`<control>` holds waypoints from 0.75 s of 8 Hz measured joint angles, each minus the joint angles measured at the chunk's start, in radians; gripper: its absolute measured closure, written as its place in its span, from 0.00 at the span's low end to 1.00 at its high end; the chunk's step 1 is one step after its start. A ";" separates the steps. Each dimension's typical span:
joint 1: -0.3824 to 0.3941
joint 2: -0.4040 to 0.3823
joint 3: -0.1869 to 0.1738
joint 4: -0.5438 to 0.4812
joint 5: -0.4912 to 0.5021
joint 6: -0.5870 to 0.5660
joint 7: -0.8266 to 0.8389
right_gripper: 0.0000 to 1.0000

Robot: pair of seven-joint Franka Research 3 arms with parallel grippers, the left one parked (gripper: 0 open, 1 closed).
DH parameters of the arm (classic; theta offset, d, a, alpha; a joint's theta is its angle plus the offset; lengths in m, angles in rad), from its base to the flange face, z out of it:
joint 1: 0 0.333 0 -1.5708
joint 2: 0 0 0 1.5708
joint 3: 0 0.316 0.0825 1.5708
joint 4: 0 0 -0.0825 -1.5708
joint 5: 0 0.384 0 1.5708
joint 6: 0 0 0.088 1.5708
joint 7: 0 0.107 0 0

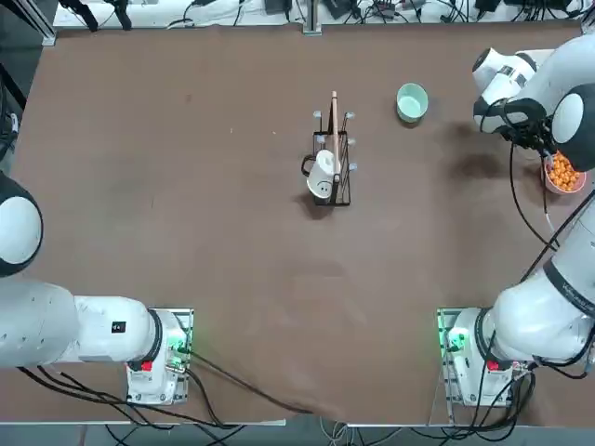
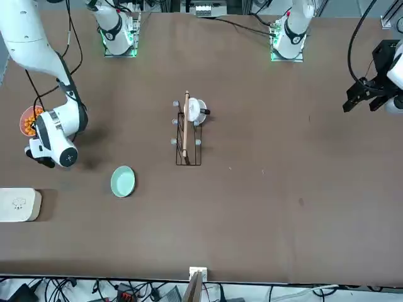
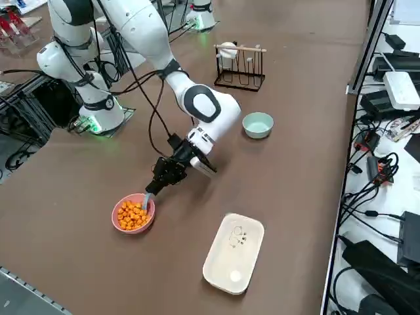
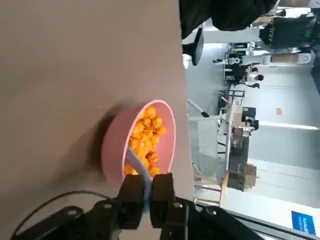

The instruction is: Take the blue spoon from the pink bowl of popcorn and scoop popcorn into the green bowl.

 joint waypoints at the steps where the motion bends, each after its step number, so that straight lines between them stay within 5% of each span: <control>1: 0.002 0.000 0.001 0.000 0.000 -0.005 0.000 0.89; 6: 0.023 0.041 0.005 -0.002 -0.044 -0.033 0.008 0.89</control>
